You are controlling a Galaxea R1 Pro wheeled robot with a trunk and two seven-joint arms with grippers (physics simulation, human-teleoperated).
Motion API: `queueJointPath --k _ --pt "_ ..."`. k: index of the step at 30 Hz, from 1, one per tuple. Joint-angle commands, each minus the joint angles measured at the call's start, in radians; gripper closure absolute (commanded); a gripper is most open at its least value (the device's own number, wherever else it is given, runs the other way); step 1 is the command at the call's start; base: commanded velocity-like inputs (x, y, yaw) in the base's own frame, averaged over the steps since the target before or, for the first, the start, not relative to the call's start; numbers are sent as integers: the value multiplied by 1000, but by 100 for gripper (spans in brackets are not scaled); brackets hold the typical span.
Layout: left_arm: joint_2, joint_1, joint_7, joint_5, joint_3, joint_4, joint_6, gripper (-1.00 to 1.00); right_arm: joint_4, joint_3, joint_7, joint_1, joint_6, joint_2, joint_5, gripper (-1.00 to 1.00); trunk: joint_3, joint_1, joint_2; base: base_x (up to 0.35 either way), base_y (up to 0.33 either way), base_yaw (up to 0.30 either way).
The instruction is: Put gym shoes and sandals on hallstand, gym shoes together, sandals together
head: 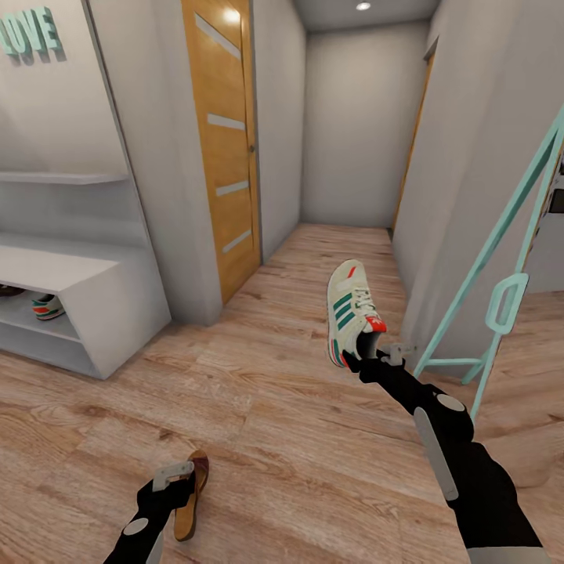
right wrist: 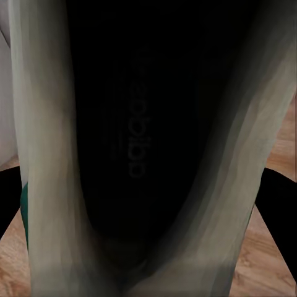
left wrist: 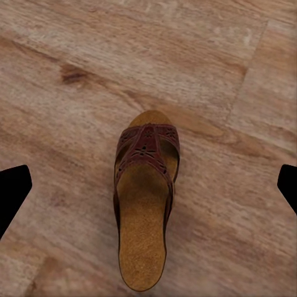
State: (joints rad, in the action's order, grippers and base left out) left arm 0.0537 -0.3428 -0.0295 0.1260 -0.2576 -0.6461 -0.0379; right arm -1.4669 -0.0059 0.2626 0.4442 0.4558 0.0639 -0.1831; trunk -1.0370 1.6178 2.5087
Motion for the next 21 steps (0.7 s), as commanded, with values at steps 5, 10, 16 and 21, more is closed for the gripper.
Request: queueJointPath --k 5,10,16,21 --pt "1 -1 -1 11 -5 0 -3 -100 -1 -2 1 1 7 0 -7 100 -7 0 0 0 0 0" --pt "4 -2 -1 12 -5 0 -3 -100 -3 -2 1 1 6 0 -7 100 -25 2 1 0 0 0" --pt "8 -2 -5 13 -4 0 -3 -100 -5 -2 1 0 7 1 -9 100 -48 4 3 0 0 0" --pt "8 -2 -6 14 -3 0 -3 -100 -7 -2 1 0 7 1 -8 100 -68 7 4 0 0 0"
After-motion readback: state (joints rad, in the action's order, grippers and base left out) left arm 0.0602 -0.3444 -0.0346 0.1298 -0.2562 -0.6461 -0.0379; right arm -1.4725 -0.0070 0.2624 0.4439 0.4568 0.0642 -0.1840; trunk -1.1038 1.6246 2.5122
